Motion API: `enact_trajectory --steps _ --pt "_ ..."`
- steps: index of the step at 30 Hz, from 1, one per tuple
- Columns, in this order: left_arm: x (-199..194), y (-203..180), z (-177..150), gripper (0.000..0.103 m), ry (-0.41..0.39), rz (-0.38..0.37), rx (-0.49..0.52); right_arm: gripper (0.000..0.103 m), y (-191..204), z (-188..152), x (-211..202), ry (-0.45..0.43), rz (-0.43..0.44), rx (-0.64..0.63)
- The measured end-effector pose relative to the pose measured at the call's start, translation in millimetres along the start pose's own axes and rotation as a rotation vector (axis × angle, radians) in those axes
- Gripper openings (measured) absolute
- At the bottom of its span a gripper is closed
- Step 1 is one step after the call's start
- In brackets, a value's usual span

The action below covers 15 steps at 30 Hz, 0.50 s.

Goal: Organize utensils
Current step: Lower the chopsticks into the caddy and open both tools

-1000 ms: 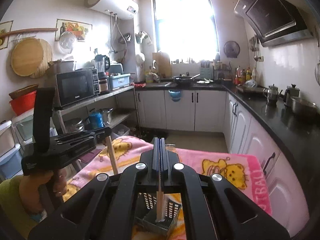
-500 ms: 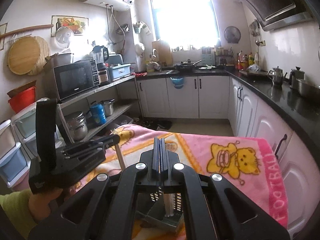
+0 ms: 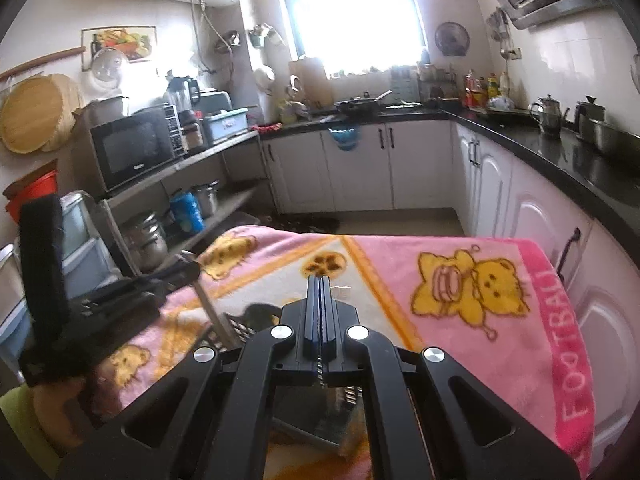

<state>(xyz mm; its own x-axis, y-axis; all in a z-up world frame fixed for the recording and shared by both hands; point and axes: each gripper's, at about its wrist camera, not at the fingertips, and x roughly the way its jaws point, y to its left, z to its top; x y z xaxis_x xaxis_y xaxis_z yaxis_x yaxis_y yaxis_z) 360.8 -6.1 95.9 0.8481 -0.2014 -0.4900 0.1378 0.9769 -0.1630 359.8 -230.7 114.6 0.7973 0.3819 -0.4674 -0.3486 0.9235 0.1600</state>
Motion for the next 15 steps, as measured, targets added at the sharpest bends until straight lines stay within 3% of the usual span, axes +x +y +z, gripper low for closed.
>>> enact_trajectory --steps 7,9,13,15 --pt "-5.1 9.8 -2.1 0.014 0.011 -0.003 -0.027 0.004 -13.1 -7.8 -3.6 0.042 -0.042 0.019" --pt "-7.6 13.4 -2.6 0.016 0.012 -0.002 -0.036 0.018 -15.1 -10.4 -4.1 0.055 -0.043 0.027" --pt "-13.2 18.2 -2.5 0.027 0.016 -0.006 -0.048 0.025 -15.1 -15.5 -7.4 0.07 -0.047 0.019" --pt "-16.3 20.6 -2.9 0.029 0.016 -0.003 -0.05 0.035 -14.7 -19.0 -10.2 0.077 -0.051 0.015"
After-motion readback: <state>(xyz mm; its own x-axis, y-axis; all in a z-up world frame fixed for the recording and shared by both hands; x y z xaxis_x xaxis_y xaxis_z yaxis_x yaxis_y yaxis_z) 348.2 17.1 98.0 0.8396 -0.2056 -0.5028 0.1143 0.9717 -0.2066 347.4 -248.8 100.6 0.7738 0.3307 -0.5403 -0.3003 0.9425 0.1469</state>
